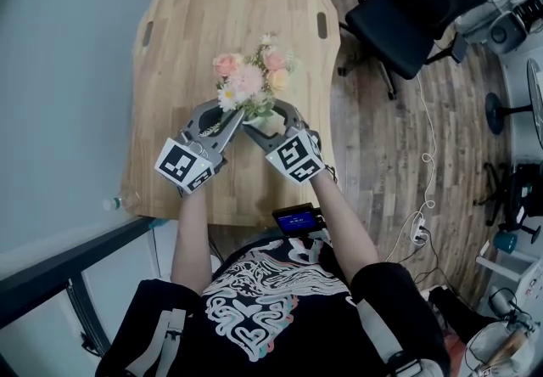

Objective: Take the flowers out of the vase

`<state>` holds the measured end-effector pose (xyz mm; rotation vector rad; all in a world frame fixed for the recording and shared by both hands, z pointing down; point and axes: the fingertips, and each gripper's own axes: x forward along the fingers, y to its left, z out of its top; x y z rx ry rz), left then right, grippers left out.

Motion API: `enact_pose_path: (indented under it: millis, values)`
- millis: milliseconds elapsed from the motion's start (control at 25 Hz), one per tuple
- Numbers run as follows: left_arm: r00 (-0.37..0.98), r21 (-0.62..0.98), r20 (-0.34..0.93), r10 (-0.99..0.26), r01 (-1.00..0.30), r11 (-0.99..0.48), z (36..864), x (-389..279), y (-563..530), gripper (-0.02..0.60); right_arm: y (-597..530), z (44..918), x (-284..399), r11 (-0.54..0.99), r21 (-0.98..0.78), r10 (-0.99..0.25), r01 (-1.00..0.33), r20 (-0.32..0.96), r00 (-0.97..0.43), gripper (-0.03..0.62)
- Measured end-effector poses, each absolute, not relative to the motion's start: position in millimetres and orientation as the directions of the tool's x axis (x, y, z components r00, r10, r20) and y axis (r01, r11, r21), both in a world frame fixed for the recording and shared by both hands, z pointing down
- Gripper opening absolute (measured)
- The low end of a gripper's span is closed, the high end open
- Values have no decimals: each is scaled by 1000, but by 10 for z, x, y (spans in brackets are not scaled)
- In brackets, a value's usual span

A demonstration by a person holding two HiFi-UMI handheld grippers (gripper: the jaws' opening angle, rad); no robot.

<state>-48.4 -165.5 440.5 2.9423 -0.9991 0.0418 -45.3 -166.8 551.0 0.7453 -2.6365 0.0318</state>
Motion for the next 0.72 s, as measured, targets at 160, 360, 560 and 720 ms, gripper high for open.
enact_pose_path:
  millis: [160,360,560,720]
  values:
    - [785,12,29,-619,-619,-785,4346,-500,-1668,58,-1686,5523,-450,856,86,-500,-510,387,-774,284]
    - [779,11,39,-626,-627,-779,4329,-513,-1645,57,-1650,5587,-470,862,68,-488,-503,385,-784,282]
    - [775,7,43,-630,-631,-776,4276,-519,-1635,57,-1648,5597,-458,859,68,-489,-508,406,-772,282]
    - [773,10,39,-633,-634,-773,4257,-527,-1633,57,-1662,5604,-458,857,62,-490,-511,404,-773,282]
